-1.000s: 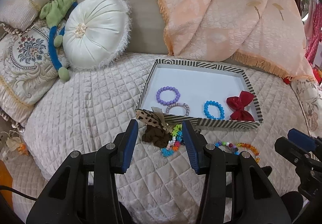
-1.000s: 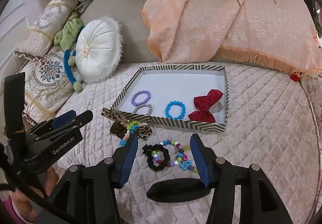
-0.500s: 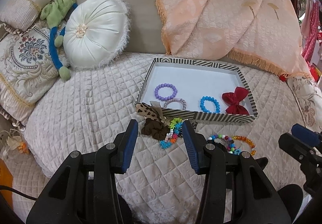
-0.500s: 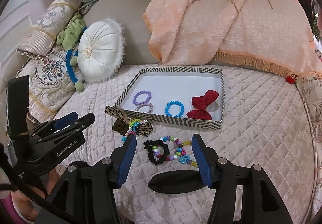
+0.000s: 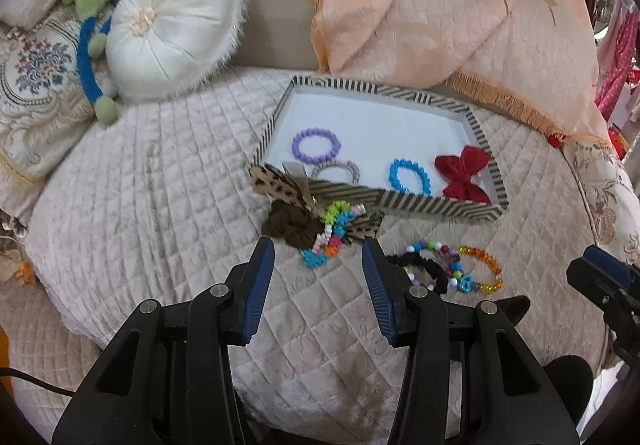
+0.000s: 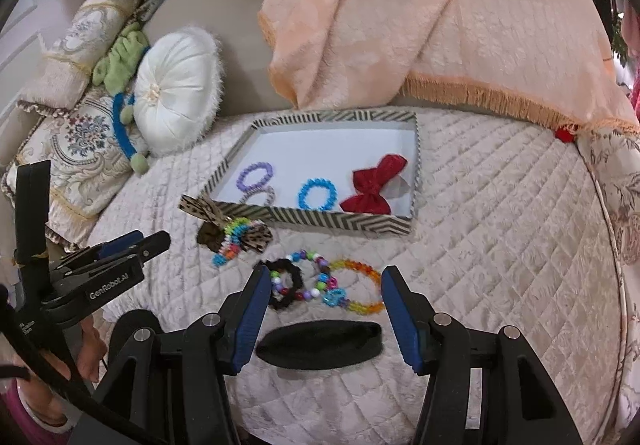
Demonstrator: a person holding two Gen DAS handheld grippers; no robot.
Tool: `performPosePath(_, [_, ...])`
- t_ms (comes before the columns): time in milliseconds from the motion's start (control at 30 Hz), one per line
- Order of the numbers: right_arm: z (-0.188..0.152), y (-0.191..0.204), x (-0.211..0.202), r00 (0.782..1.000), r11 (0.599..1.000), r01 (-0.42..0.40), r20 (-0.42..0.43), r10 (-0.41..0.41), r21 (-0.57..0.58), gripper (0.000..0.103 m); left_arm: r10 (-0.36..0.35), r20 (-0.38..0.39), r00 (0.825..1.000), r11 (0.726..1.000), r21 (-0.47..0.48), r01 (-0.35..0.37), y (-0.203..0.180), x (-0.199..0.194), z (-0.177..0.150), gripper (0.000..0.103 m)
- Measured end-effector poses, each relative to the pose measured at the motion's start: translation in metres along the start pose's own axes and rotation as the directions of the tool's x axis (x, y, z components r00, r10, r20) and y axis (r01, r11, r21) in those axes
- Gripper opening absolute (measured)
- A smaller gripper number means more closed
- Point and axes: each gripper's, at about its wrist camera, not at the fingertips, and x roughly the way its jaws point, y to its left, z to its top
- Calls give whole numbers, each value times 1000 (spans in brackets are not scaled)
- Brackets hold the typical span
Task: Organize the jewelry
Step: 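Withdraw both grippers from the tray toward the loose jewelry, then lower the left gripper onto the black scrunchie and close it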
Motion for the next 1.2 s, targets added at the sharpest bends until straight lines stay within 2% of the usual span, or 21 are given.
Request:
performPosePath(200, [-3, -12, 7, 1000, 999, -1, -21, 1, 41, 55, -13, -55, 998, 1000, -22, 12, 0, 18, -2, 46])
performPosePath(833, [-5, -11, 28, 998, 999, -19, -62, 21, 36, 55, -9, -85, 996, 1000, -2, 9, -8, 37, -4, 47])
performPosePath(933, [-4, -14, 30, 997, 999, -21, -67, 24, 43, 55, -52, -121, 991, 998, -26, 49, -5, 46, -4, 47])
performPosePath(1033, [-4, -17, 34, 997, 998, -26, -72, 29, 51, 55, -115, -172, 978, 992, -77, 103, 2, 60, -1, 47])
performPosePath(1200, [-4, -19, 45, 995, 998, -35, -95, 40, 53, 55, -172, -226, 959, 982, -114, 149, -6, 79, 3, 47])
